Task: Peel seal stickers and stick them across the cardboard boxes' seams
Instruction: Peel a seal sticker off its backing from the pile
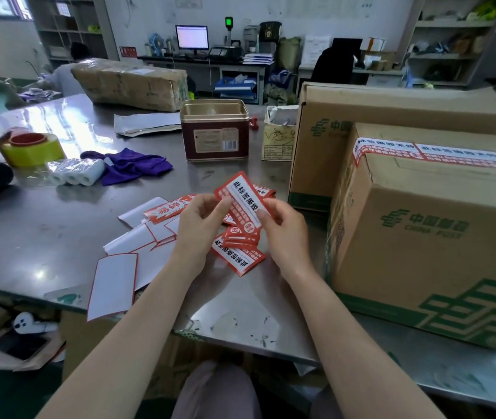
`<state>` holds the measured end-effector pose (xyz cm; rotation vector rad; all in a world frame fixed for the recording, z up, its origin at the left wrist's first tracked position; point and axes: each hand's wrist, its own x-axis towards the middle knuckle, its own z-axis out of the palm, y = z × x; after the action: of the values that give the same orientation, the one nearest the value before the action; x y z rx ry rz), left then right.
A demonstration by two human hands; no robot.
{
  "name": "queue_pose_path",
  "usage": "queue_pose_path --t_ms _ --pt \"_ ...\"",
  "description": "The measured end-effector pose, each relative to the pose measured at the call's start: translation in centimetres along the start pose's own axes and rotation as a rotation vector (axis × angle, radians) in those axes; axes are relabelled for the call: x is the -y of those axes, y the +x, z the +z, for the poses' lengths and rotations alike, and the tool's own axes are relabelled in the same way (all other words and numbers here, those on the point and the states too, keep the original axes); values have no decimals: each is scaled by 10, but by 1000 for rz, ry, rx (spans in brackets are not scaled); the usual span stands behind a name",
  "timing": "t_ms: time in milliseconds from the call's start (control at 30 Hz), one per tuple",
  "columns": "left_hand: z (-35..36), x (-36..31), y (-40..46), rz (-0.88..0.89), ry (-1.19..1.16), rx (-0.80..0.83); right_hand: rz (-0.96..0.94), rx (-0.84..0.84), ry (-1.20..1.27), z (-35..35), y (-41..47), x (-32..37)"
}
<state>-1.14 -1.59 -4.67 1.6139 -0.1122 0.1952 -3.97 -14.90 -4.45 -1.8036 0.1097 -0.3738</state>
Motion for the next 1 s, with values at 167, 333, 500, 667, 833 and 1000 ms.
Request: queue_pose_path --t_ms 167,333,500,667,833,1000 --pt "-2 0 1 -7 11 -45 -38 -22 -22 0 -1 1" --pt "-3 -1 2 -79 -106 -71 156 -41 243 2 3 2" --pt "0 -2 -4 -92 -58 173 214 -144 395 -4 6 1" --pt "2 -5 -8 -65 25 260 90 -273 258 -8 6 -1" --pt "3 -8 -9 -72 54 256 79 -268 216 -10 5 -2" --pt "2 -10 -10 -107 52 263 100 -282 196 -10 5 -2"
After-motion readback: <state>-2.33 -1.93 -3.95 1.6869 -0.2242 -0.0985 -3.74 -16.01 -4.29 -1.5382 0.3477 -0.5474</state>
